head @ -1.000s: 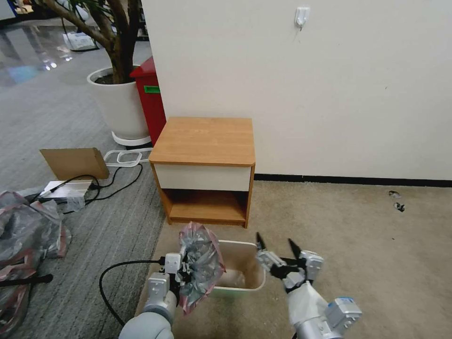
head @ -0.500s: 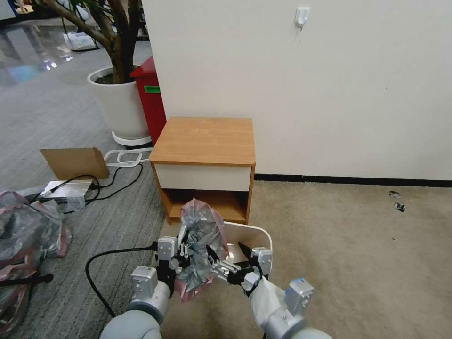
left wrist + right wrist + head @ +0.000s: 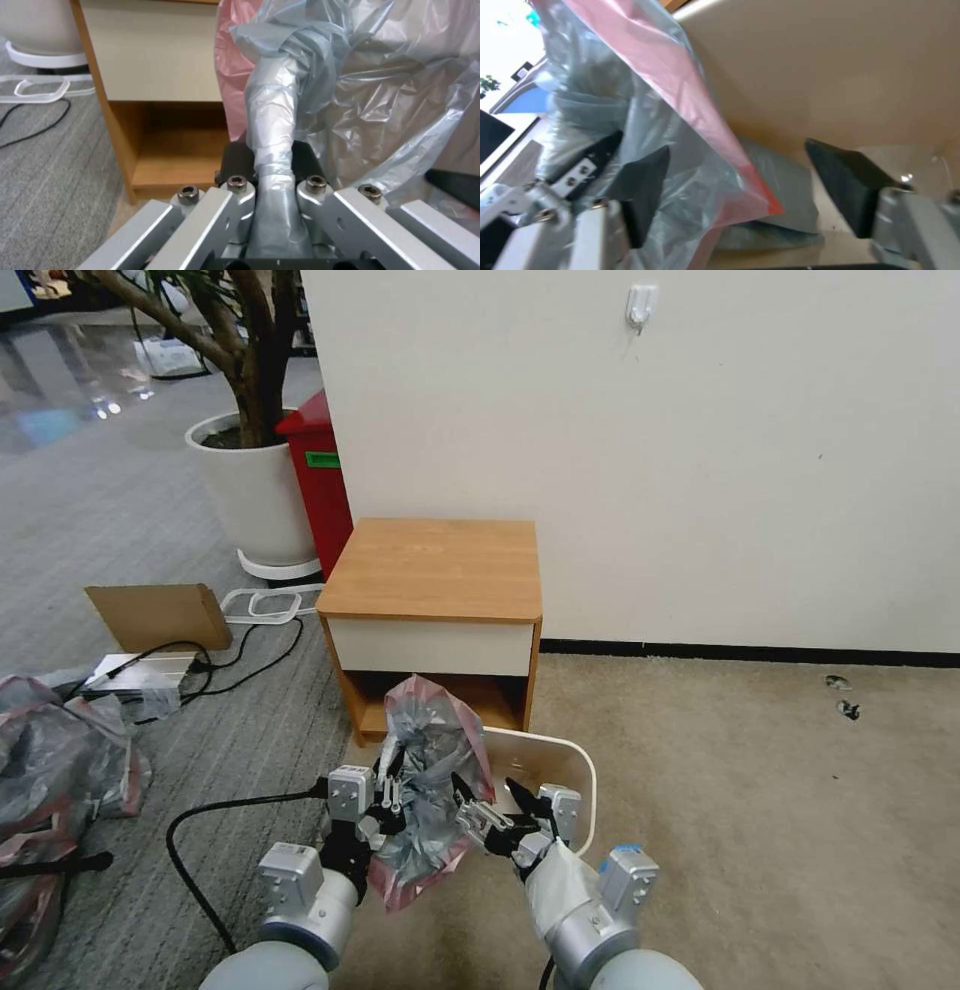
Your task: Pick up the garbage bag from the table and place it over the trash can.
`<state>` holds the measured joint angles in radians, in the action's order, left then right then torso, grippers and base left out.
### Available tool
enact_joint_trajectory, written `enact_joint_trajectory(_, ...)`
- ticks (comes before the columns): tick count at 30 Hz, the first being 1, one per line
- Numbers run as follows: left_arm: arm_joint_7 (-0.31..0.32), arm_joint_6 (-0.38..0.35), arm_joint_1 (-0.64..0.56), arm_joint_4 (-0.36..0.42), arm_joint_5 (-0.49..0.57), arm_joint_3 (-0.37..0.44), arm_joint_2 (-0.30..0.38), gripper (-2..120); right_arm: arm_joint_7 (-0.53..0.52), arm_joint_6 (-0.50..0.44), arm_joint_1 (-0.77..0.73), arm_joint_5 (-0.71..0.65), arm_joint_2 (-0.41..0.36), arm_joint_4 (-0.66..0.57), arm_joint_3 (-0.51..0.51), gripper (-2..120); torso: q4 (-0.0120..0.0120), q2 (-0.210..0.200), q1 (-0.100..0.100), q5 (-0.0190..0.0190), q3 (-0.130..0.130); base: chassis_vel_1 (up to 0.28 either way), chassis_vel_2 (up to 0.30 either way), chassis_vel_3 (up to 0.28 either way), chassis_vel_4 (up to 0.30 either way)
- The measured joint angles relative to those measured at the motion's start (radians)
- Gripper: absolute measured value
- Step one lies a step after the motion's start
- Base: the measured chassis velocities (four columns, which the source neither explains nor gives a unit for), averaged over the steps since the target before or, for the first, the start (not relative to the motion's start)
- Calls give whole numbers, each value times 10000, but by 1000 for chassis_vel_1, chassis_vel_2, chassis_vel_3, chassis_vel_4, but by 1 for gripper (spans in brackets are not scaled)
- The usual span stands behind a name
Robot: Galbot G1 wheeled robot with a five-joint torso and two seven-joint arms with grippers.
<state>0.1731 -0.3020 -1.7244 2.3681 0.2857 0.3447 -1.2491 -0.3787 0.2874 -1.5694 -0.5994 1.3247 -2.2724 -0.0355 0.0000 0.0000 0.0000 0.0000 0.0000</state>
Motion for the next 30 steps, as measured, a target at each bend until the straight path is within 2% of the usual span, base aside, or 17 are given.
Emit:
enact_joint_trajectory(3,-58,38,-54,30,-2,12,-62,5,22,-60,-3,3,8,22,-3,55,0,0,0,0,0,0,0,0,0)
enact_joint_trajectory(6,-60,73,-57,30,-2,12,-119,5,32,-109,-26,8,-10,14,-2,48,0,0,0,0,0,0,0,0,0)
enact_joint_trajectory(8,-61,87,-56,30,8,13,-190,5,46,-169,-57,28,-50,-15,7,37,0,0,0,0,0,0,0,0,0)
enact_joint_trajectory(10,-60,88,-56,30,18,12,-222,5,51,-205,-65,48,-64,-20,9,34,0,0,0,0,0,0,0,0,0)
enact_joint_trajectory(14,-58,99,-158,69,20,-57,-306,5,87,-322,-81,207,-79,-53,16,15,0,0,0,0,0,0,0,0,0)
enact_joint_trajectory(18,-53,109,-246,99,16,-103,-359,5,110,-370,-85,254,-79,-54,18,7,0,0,0,0,0,0,0,0,0)
enact_joint_trajectory(19,-44,114,-290,105,13,-130,-391,5,140,-407,-95,284,-76,-57,18,0,0,0,0,0,0,0,0,0,0)
enact_joint_trajectory(30,561,-140,-151,-92,554,-79,-345,5,409,-324,-424,504,-654,-1143,545,0,0,0,0,1,0,0,0,0,0)
